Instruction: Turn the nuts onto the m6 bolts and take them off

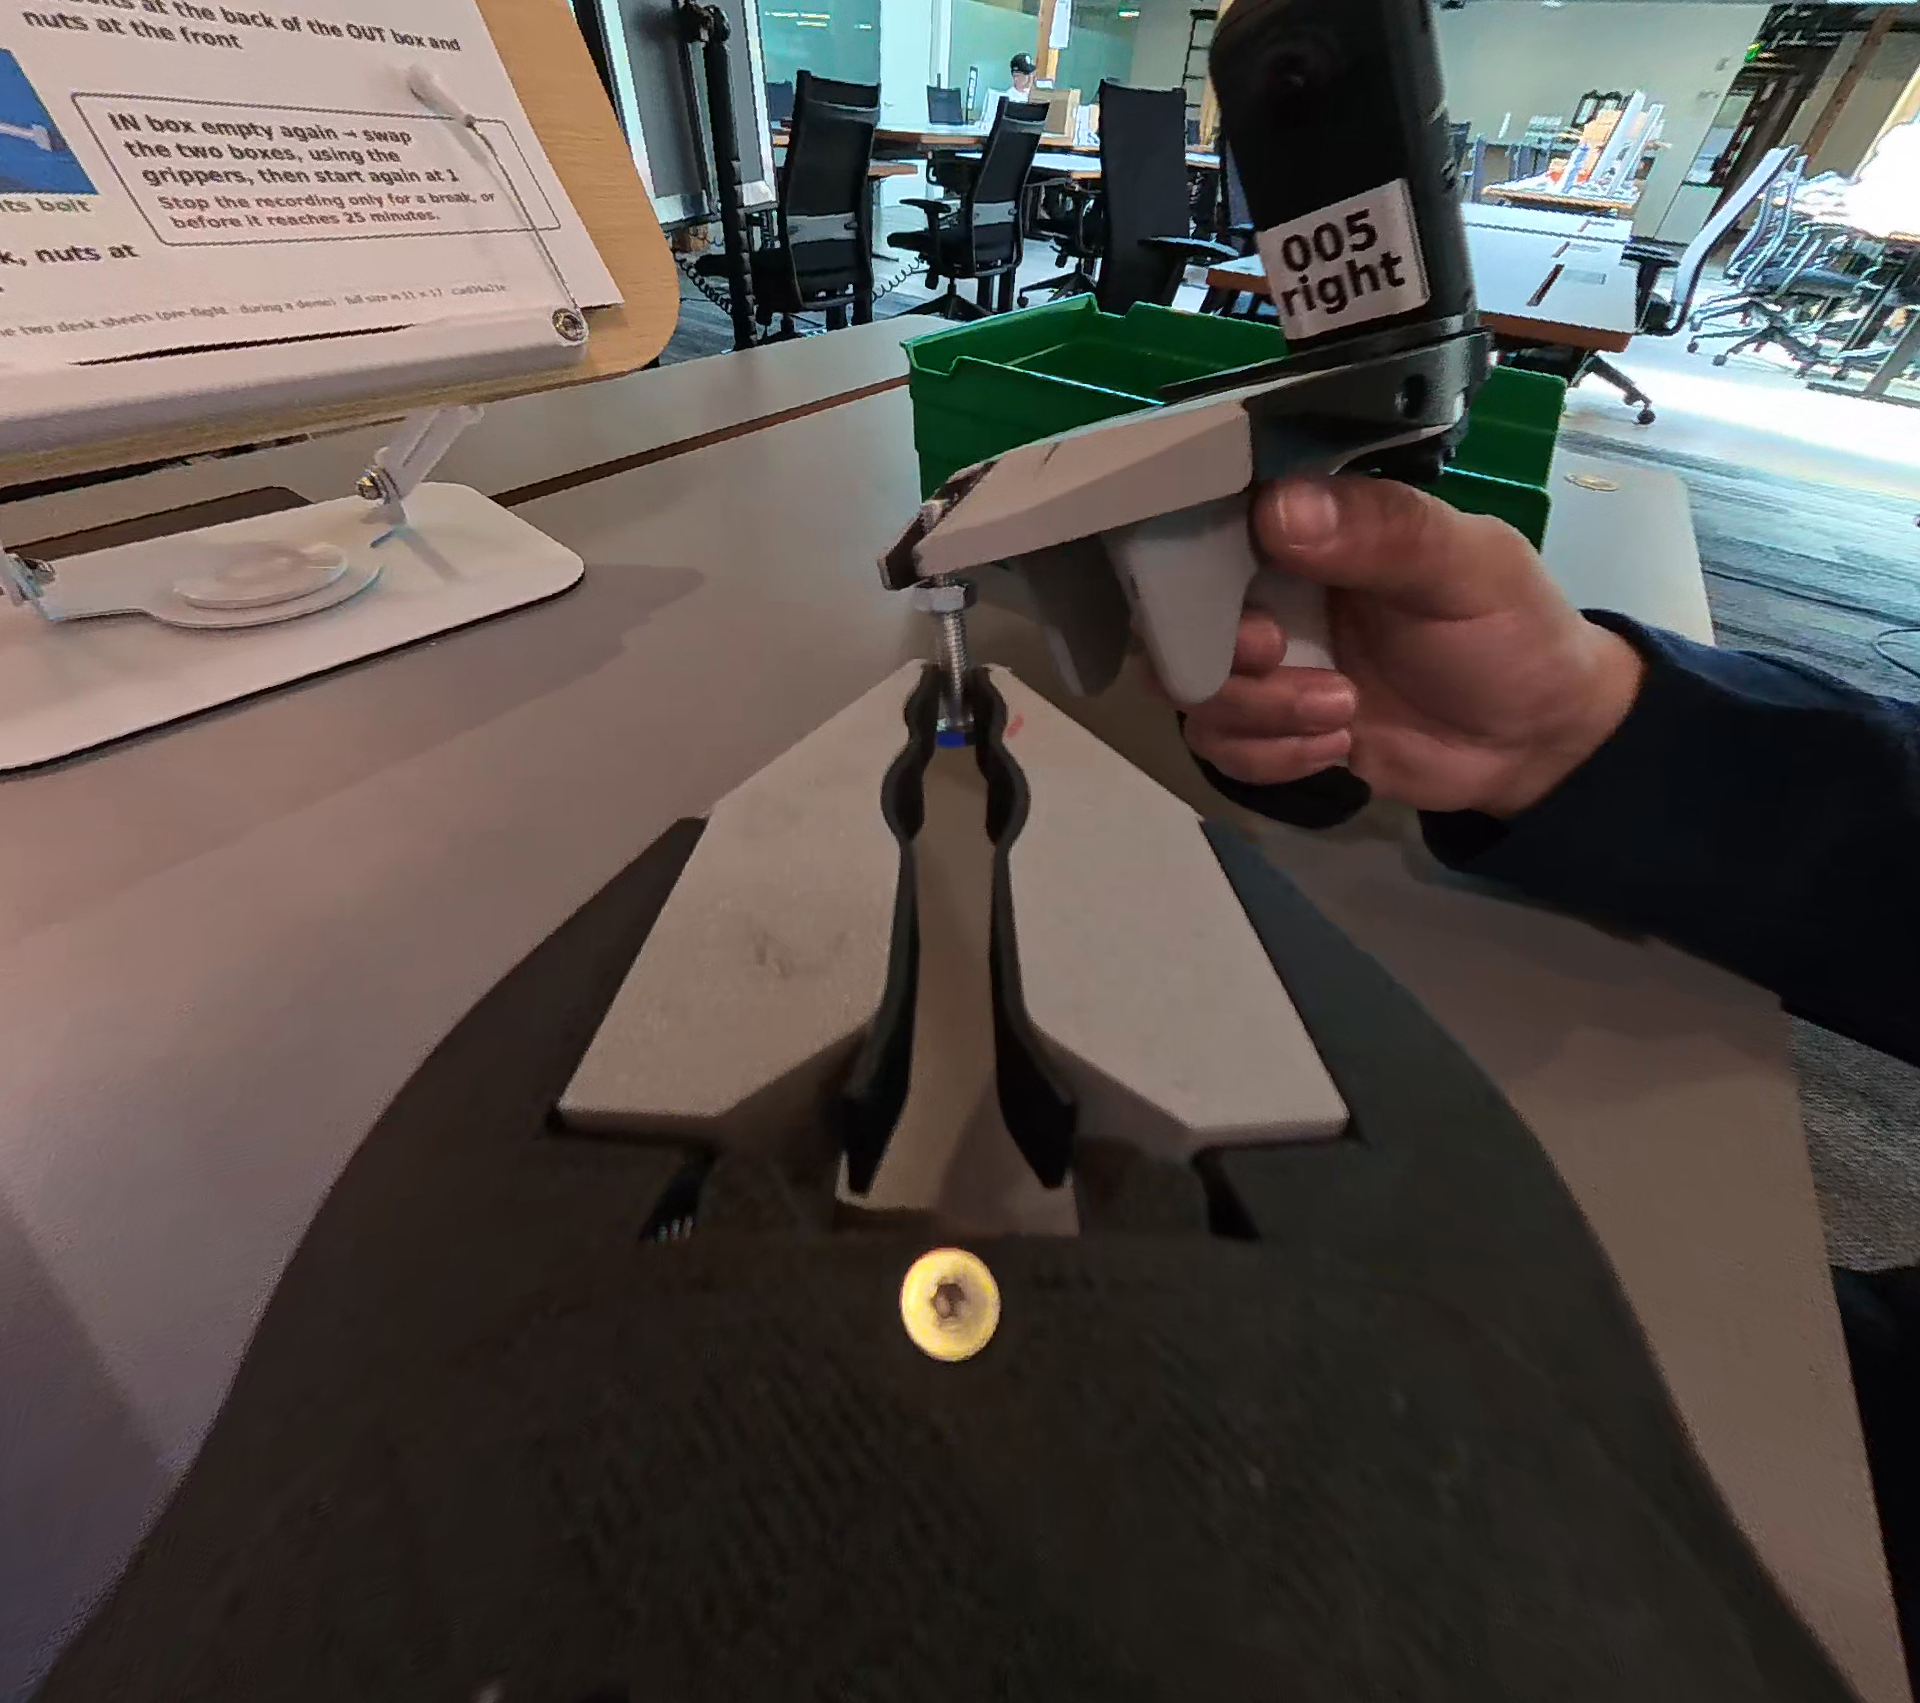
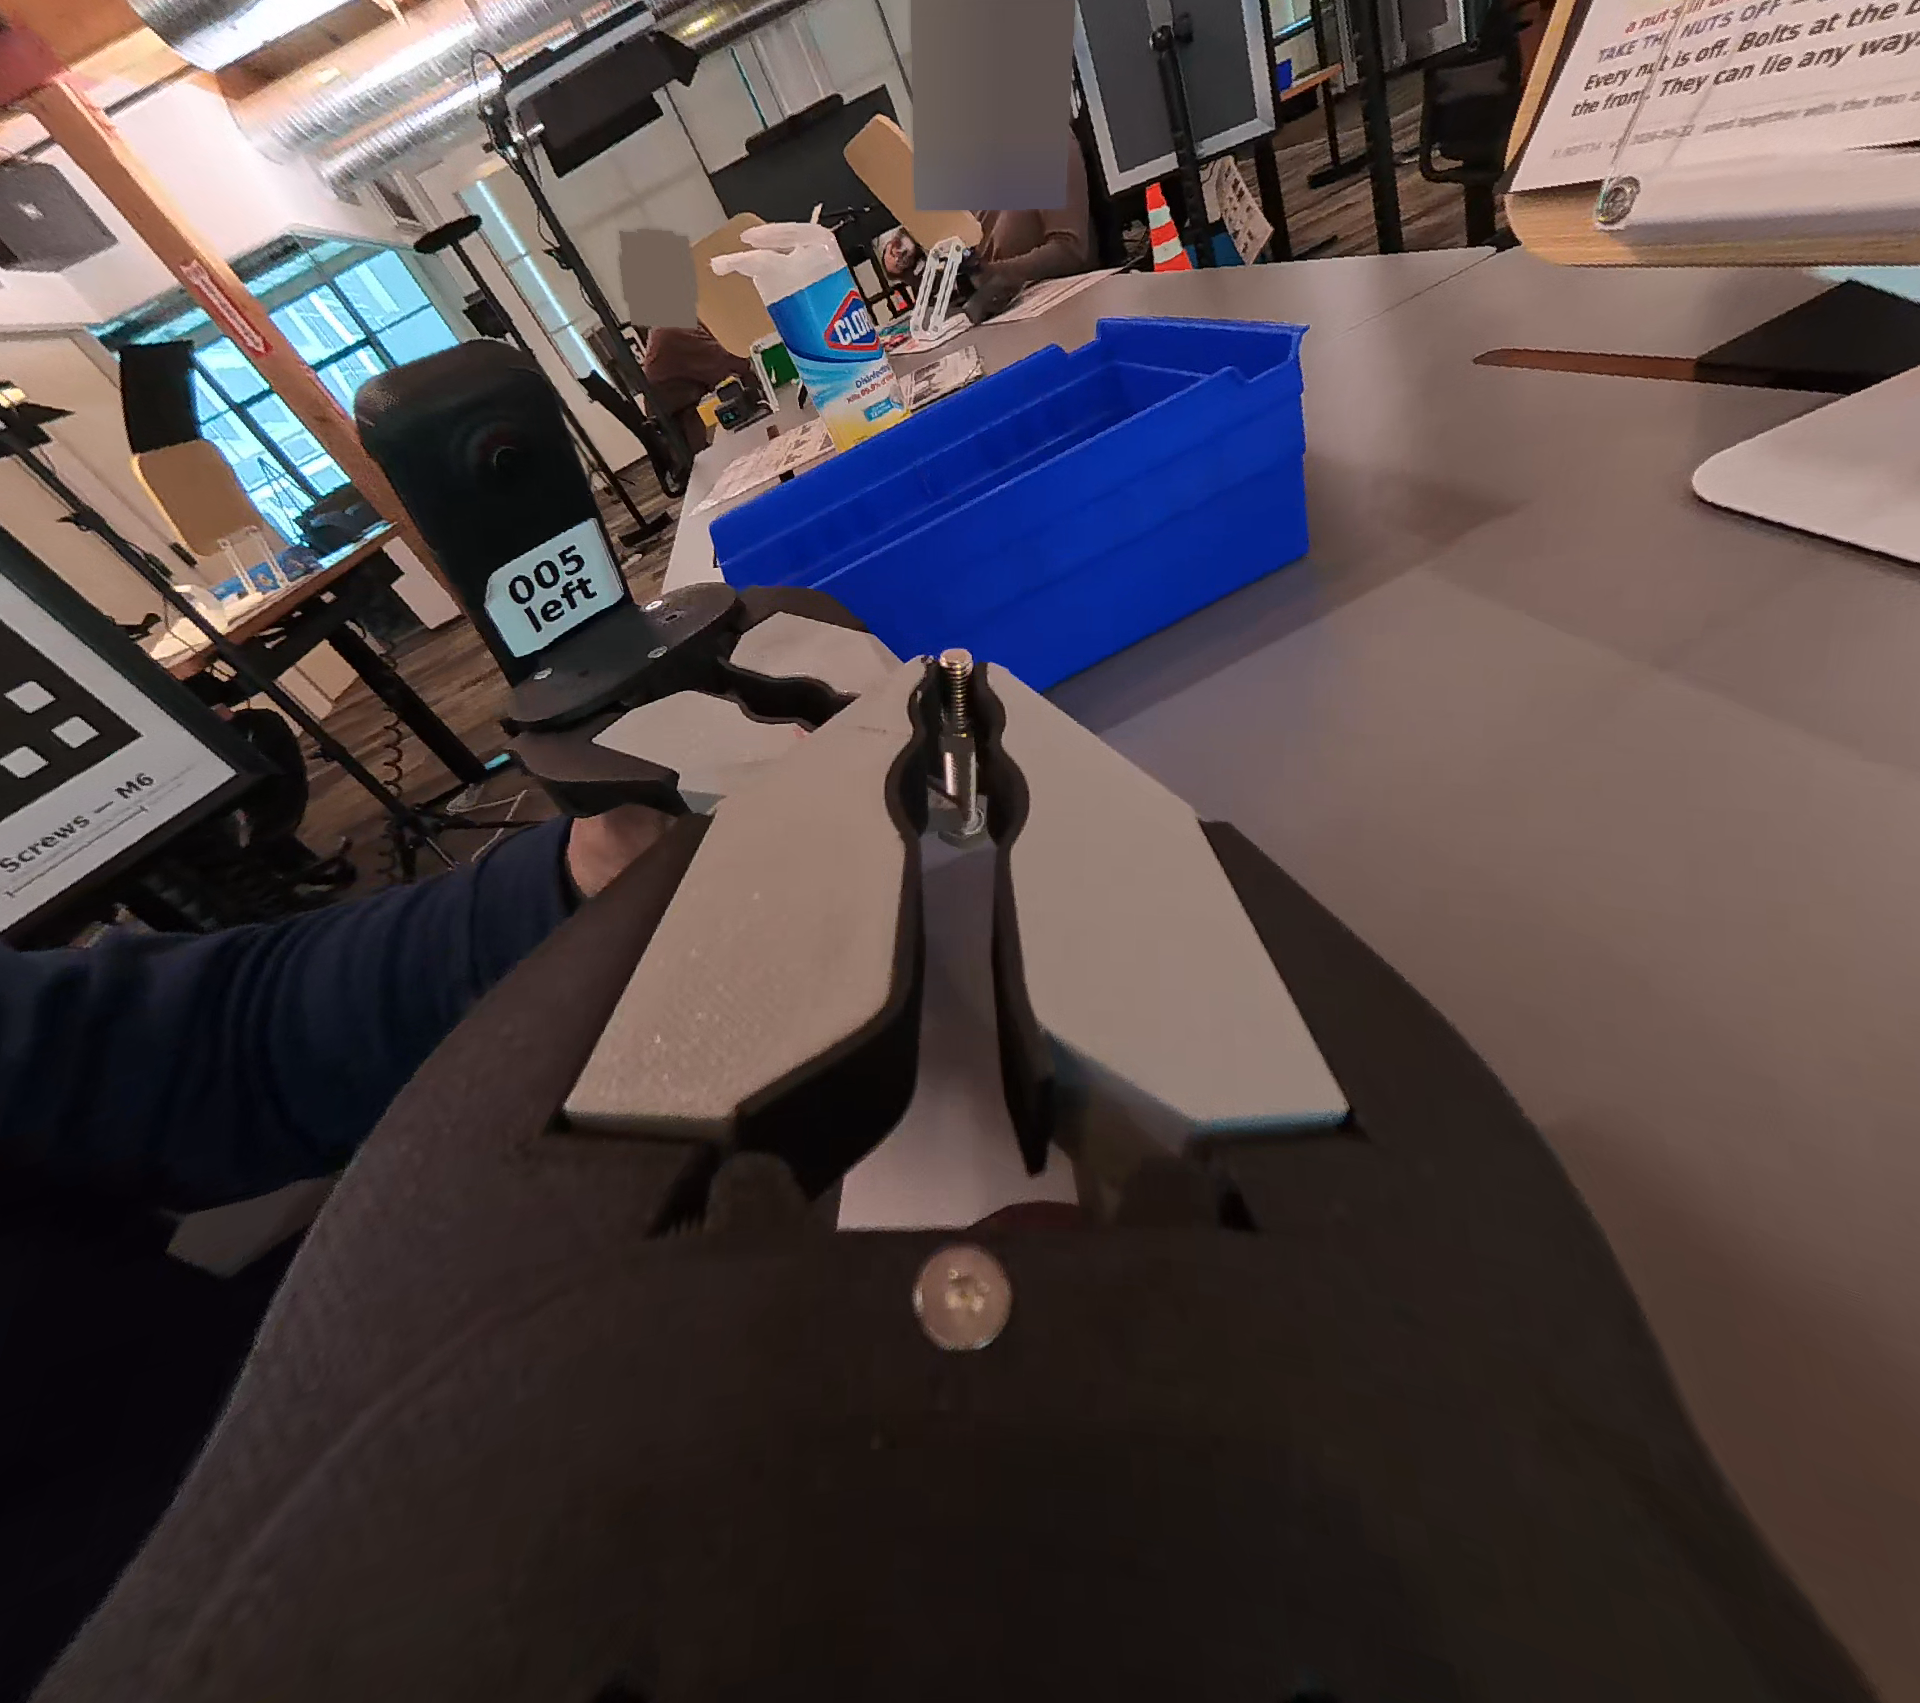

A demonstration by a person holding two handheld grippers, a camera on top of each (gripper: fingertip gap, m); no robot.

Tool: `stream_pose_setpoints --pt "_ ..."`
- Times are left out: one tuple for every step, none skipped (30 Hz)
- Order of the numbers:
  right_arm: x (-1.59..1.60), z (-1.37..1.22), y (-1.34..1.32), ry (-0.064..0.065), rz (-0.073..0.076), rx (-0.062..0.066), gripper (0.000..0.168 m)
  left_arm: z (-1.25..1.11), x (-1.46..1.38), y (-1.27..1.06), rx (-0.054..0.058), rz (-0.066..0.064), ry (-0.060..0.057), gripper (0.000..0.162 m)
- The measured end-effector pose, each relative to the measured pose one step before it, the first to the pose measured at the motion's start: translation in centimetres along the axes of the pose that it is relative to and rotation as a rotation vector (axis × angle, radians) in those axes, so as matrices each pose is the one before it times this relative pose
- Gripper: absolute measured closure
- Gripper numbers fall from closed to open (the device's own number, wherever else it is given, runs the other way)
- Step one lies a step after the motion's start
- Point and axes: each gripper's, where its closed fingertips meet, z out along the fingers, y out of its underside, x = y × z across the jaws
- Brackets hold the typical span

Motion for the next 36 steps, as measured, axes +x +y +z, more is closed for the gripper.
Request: stream_pose_setpoints --pt "0.019 0.023 0.080 0.0027 -0.0047 -0.0051 0.166 0.050 0.007 0.085 0.0001 0.0010 0.0003 0.159" --pt "0.050 0.038 0.118 0.0059 -0.0077 -0.0084 0.167 0.066 0.018 0.123 -0.0034 0.0028 -0.0002 0.158" --pt "0.017 0.026 0.076 0.0055 -0.0104 -0.0056 0.167 0.055 0.044 0.093 -0.0023 0.0067 -0.0015 0.158" --pt "-0.051 0.043 0.063 0.0017 -0.0095 -0.0046 0.167 0.065 0.026 0.132 -0.0023 0.0090 -0.0021 0.158" --pt "-0.005 0.065 0.139 0.0047 -0.0086 -0.0099 0.166 0.064 0.022 0.124 -0.0035 0.0038 -0.0016 0.158" --pt "0.043 0.062 0.124 0.0079 -0.0104 -0.0088 0.166 0.064 -0.010 0.142 -0.0052 -0.0028 -0.0007 0.158" --pt "0.003 0.048 0.105 0.0058 -0.0120 -0.0077 0.166 0.055 0.029 0.096 -0.0020 -0.0082 0.0050 0.158" --pt "-0.062 0.033 0.063 0.0018 -0.0110 -0.0054 0.166 0.044 0.054 0.050 0.0003 -0.0137 0.0093 0.158" --pt "-0.076 0.014 0.014 -0.0002 -0.0087 -0.0025 0.166 0.024 0.044 -0.009 0.0029 -0.0172 0.0104 0.158" --pt "-0.102 0.000 -0.004 -0.0039 -0.0060 -0.0006 0.166 0.022 0.076 -0.015 0.0039 -0.0173 0.0123 0.158" --pt "-0.136 0.012 -0.006 -0.0066 -0.0021 -0.0006 0.166 0.000 0.107 -0.029 0.0036 -0.0142 0.0140 0.158" --pt "-0.092 -0.001 -0.016 -0.0054 0.0010 0.0014 0.166 -0.009 0.075 -0.018 0.0025 -0.0097 0.0088 0.158" --pt "-0.047 -0.015 -0.042 -0.0037 0.0026 0.0034 0.166 -0.019 -0.028 0.019 -0.0017 -0.0017 -0.0004 0.158" --pt "-0.014 -0.029 -0.016 -0.0024 0.0019 0.0014 0.166 -0.016 -0.042 0.041 -0.0024 0.0055 -0.0043 0.158" --pt "0.006 -0.017 -0.011 -0.0013 -0.0007 0.0004 0.167 -0.017 0.036 -0.003 -0.0002 0.0069 -0.0012 0.159" --pt "-0.015 -0.032 -0.018 -0.0016 -0.0006 -0.0001 0.167 0.003 -0.030 0.015 -0.0048 0.0092 -0.0050 0.159" --pt "0.021 -0.013 0.028 0.0016 -0.0035 -0.0030 0.166 -0.019 -0.166 0.068 -0.0104 0.0133 -0.0123 0.159" --pt "0.077 0.008 0.025 0.0065 -0.0054 -0.0015 0.166 -0.010 -0.159 0.051 -0.0049 0.0102 -0.0105 0.159" --pt "0.158 0.016 -0.017 0.0114 -0.0020 0.0023 0.166 -0.025 -0.208 0.022 -0.0024 0.0022 -0.0123 0.159" --pt "0.169 -0.003 -0.018 0.0098 0.0027 0.0033 0.166 -0.015 -0.163 0.013 0.0006 0.0024 -0.0098 0.159" --pt "0.059 -0.020 0.018 -0.0026 0.0070 0.0001 0.166 0.012 -0.055 0.027 -0.0007 0.0000 -0.0029 0.159" --pt "0.117 -0.049 0.017 -0.0013 0.0130 -0.0003 0.164 0.009 -0.187 0.030 -0.0002 -0.0010 -0.0123 0.159" --pt "0.222 -0.066 -0.002 0.0034 0.0153 0.0012 0.157 0.001 -0.234 0.058 -0.0008 0.0010 -0.0140 0.159" --pt "0.136 -0.084 -0.070 -0.0012 0.0134 0.0047 0.152 0.026 -0.088 0.067 -0.0021 -0.0047 -0.0015 0.159" --pt "-0.012 -0.082 -0.135 -0.0085 0.0107 0.0086 0.150 -0.007 -0.061 -0.088 0.0075 -0.0102 0.0001 0.159" --pt "-0.061 -0.057 -0.111 -0.0085 0.0079 0.0084 0.149 -0.033 -0.111 -0.170 0.0131 -0.0079 -0.0035 0.159" --pt "-0.059 0.001 -0.028 -0.0049 0.0025 0.0029 0.148 -0.030 -0.053 -0.110 0.0077 -0.0048 0.0019 0.160" --pt "-0.080 0.067 0.085 -0.0027 -0.0036 -0.0045 0.147 -0.025 -0.059 -0.055 0.0042 -0.0066 0.0004 0.160" --pt "-0.039 0.130 0.176 0.0025 -0.0088 -0.0096 0.147 -0.019 -0.068 -0.097 0.0073 -0.0062 -0.0009 0.160" --pt "0.076 0.158 0.225 0.0120 -0.0134 -0.0123 0.146 -0.002 0.057 -0.026 0.0028 -0.0049 0.0070 0.160" --pt "0.083 0.181 0.202 0.0155 -0.0170 -0.0111 0.145 0.027 0.179 0.012 -0.0011 -0.0032 0.0115 0.160" --pt "-0.062 0.147 0.123 0.0079 -0.0184 -0.0066 0.141 0.022 0.303 -0.027 0.0017 0.0046 0.0141 0.159" --pt "-0.396 0.109 0.092 -0.0134 -0.0234 -0.0042 0.136 0.017 0.277 -0.041 0.0006 0.0119 0.0091 0.160" --pt "-0.104 0.072 0.024 0.0048 -0.0133 -0.0020 0.136 0.017 0.196 0.015 -0.0027 0.0169 0.0024 0.160" --pt "0.036 0.026 -0.006 0.0113 -0.0112 -0.0002 0.136 0.004 0.087 0.045 -0.0048 0.0156 -0.0029 0.159" --pt "0.135 -0.016 0.007 0.0122 -0.0057 -0.0012 0.138 -0.017 0.047 -0.014 -0.0002 0.0103 -0.0032 0.159"
